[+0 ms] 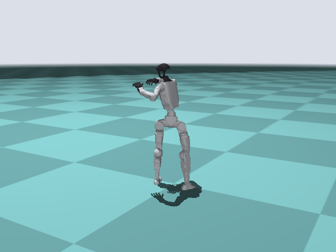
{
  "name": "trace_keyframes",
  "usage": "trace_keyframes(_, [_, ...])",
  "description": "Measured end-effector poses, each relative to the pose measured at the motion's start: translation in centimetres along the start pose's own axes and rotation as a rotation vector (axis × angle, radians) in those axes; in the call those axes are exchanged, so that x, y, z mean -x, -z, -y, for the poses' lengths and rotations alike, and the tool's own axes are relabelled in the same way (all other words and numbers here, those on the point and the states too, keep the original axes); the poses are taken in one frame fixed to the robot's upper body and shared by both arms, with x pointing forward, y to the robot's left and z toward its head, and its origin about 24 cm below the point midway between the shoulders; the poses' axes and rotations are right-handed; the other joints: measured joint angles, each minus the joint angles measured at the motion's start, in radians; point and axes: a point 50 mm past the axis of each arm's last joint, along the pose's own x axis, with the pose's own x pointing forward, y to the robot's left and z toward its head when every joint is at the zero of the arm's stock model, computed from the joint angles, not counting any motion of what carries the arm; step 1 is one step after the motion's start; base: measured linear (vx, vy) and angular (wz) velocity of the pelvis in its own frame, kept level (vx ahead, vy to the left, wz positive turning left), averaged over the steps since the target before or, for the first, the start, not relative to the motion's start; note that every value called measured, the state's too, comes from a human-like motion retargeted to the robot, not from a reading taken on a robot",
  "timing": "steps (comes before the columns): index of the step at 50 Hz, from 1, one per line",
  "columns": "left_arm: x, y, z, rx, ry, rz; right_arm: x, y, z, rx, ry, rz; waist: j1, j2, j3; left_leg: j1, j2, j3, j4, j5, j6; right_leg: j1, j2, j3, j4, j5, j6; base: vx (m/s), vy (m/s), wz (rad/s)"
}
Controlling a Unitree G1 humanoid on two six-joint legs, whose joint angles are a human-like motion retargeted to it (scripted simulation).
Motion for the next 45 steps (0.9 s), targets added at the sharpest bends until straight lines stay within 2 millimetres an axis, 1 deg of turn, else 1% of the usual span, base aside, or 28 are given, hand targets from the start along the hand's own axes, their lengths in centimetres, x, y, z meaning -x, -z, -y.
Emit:
trace_keyframes(5, [-0.9,-0.5,0.2,0.015,-0.004,0.05,1.0,0.3,0.0,0.002,-0.008,-0.053,-0.118,0.03,-0.031,0.016,0.012,0.061,0.0,-0.007,-0.002,-0.029,-0.01,0.072,0.006,-0.001,0.001,-0.03,0.02,-0.71])
trace_keyframes(10, [-2.0,-1.1,0.9,0.028,0.033,0.117,2.8,1.1,-0.1,0.008,-0.034,-0.152,-0.256,0.062,-0.062,0.032,0.03,0.142,0.0,-0.015,-0.006,-0.072,-0.014,0.17,0.008,0.002,0.002,-0.04,0.02,-0.95])
trace_keyframes(16, [-4.2,-2.4,1.4,-0.008,0.086,0.255,4.8,2.5,-0.6,0.02,-0.087,-0.272,-0.396,0.086,-0.092,0.039,0.044,0.229,0.0,-0.018,-0.016,-0.132,-0.018,0.272,0.012,0.008,0.005,-0.04,0.02,-0.83])
trace_keyframes(20, [-5.7,-3.4,1.6,-0.036,0.106,0.342,5.3,3.3,-0.7,0.044,-0.106,-0.31,-0.461,0.094,-0.094,0.041,0.046,0.257,0.0,-0.019,-0.022,-0.152,-0.021,0.307,0.012,0.013,0.006,-0.02,0.03,-0.42])
trace_keyframes(24, [-6.6,-4.2,2.1,-0.042,0.138,0.408,5.1,3.4,-0.7,0.052,-0.111,-0.304,-0.484,0.1,-0.103,0.036,0.042,0.254,0.0,-0.018,-0.025,-0.154,-0.024,0.303,0.009,0.015,0.005,0.0,0.0,0.0])
trace_keyframes(29, [-6.9,-4.5,2.8,-0.027,0.172,0.434,4.9,2.9,-0.6,0.045,-0.11,-0.282,-0.441,0.093,-0.11,0.024,0.033,0.218,0.0,-0.019,-0.024,-0.143,-0.03,0.263,0.015,0.012,0.001,0.03,0.04,0.4])
trace_keyframes(34, [-6.2,-3.4,3.1,0.004,0.143,0.37,5.0,2.8,-0.6,0.028,-0.1,-0.284,-0.322,0.072,-0.122,0.0,0.017,0.157,0.0,-0.017,-0.018,-0.128,-0.039,0.193,0.032,0.005,-0.005,0.05,0.04,0.71])
trace_keyframes(39, [-4.3,-1.5,2.4,0.017,0.091,0.225,4.3,2.8,-0.3,0.038,-0.08,-0.257,-0.183,0.056,-0.105,-0.019,-0.005,0.084,0.0,-0.014,-0.012,-0.098,-0.049,0.107,0.049,0.0,-0.016,0.05,0.04,0.87])
trace_keyframes(42, [-2.9,-0.4,1.9,0.005,0.093,0.133,3.2,2.8,-0.1,0.052,-0.068,-0.211,-0.105,0.052,-0.091,-0.025,-0.017,0.047,0.0,-0.011,-0.012,-0.076,-0.052,0.058,0.053,0.0,-0.021,0.05,0.03,0.79])
trace_keyframes(45, [-1.7,0.4,1.4,-0.025,0.107,0.062,1.7,2.6,0.0,0.073,-0.052,-0.151,-0.037,0.053,-0.08,-0.028,-0.024,0.02,0.0,-0.009,-0.012,-0.057,-0.051,0.021,0.052,0.003,-0.023,0.03,0.02,0.59])
